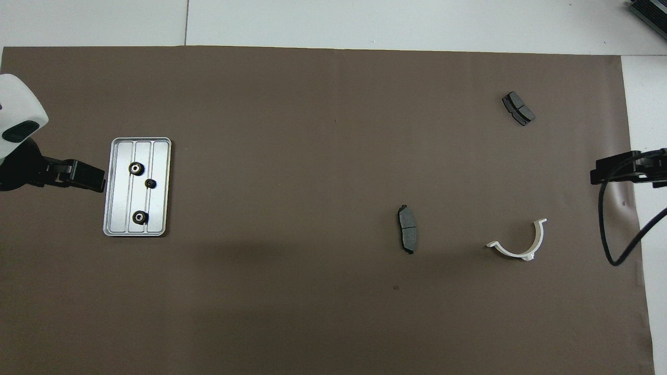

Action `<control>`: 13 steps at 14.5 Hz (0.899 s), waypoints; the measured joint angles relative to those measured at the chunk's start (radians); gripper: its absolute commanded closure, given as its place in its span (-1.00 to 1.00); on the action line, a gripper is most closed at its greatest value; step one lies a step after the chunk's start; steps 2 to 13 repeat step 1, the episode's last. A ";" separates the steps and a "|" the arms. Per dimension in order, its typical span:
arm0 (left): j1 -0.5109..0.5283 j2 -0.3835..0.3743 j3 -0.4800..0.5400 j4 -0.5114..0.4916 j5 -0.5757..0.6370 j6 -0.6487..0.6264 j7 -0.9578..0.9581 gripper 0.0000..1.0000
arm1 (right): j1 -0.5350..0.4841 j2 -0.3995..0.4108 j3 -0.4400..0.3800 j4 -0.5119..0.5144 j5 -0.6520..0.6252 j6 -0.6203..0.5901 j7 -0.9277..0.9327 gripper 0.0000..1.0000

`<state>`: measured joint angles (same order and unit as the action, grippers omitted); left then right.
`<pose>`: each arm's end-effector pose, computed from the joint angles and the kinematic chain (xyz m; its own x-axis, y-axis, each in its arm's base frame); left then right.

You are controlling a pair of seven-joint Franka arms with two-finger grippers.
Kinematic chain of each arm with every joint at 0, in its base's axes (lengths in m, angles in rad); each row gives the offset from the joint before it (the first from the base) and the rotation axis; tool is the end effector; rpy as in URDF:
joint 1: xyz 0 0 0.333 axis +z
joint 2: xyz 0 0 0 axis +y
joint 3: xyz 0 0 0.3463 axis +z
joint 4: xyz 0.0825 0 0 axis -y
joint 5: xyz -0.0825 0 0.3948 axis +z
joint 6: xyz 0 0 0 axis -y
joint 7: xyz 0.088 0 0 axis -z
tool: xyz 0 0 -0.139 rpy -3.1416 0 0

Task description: Pick bearing gear from pile to tray

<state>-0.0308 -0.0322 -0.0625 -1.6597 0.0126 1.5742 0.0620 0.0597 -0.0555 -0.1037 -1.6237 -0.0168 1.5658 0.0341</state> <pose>0.5484 -0.0501 0.5983 0.9865 -0.1544 -0.0541 -0.1553 -0.9878 -0.0112 0.5448 -0.0279 0.6275 0.9970 -0.0779 -0.0023 -0.0779 -0.9969 0.0112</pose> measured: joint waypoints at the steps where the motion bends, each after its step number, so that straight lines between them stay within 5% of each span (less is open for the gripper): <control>1: 0.000 0.000 -0.001 0.001 0.001 0.001 0.000 -1.00 | 0.000 0.000 0.000 0.000 0.000 0.000 0.000 -1.00; 13: 0.000 0.000 -0.001 0.001 0.001 0.001 0.000 -1.00 | 0.000 0.000 0.000 0.000 0.000 0.000 0.000 -1.00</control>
